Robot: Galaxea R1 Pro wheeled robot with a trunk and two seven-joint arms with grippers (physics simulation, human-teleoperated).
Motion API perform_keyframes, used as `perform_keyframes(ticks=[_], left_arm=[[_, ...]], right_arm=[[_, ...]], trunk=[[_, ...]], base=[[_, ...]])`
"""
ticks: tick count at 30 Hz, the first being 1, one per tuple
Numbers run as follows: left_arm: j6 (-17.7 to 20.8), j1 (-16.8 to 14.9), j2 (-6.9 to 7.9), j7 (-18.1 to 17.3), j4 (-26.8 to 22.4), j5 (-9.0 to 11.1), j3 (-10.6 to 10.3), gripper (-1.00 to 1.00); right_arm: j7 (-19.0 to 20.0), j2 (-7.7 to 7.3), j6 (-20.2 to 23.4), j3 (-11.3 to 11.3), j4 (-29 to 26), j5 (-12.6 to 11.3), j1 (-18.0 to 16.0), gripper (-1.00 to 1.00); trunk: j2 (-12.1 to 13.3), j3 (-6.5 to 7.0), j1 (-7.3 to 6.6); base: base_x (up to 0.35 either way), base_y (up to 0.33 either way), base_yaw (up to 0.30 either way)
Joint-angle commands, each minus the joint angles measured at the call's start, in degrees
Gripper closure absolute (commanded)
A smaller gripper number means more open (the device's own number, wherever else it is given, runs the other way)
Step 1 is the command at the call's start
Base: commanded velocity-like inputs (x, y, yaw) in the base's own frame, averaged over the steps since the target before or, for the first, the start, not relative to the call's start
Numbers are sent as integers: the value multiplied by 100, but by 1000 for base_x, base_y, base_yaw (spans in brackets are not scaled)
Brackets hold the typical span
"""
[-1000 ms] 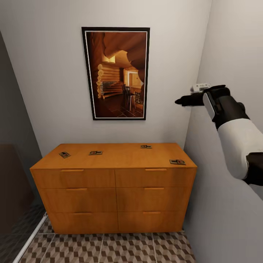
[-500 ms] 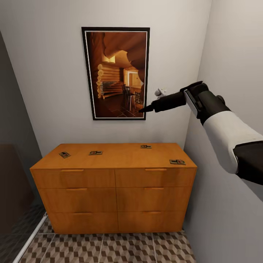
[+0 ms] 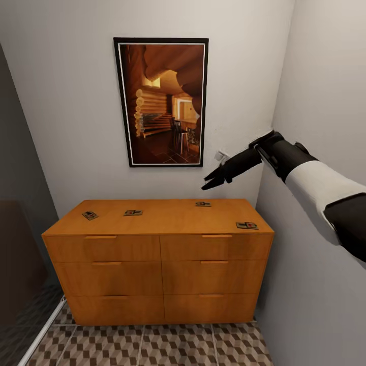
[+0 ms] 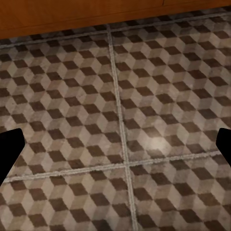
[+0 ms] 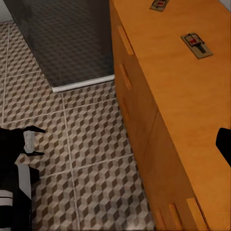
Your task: Take the four mousetraps from the cabinet in the bathroom and place them on the bathroom floor. Make sure all four end up on the same floor surface, and ensure that at least two of them are either under or directly next to the same bathroom sink.
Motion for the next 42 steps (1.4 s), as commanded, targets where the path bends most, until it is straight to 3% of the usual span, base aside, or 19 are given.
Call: perform_keyframes(ticks=[1,10,42], left_arm=[[-37,-11,2,-12,24,11,-24,-100],[-29,-11,4,-13,24,9,-24,-100],[-37,-11,6,-22,24,6,-24,-100]], right_arm=[[35,-15,-65,12,155,38,-3,-100],[35,-12,-274,56,665,36,112,-100],[35,-92,-290,51,876,50,340,-100]], trunk=[[-4,-6,0],[-4,-6,0],[-4,-6,0]], base=[[0,0,0],[0,0,0],[0,0,0]])
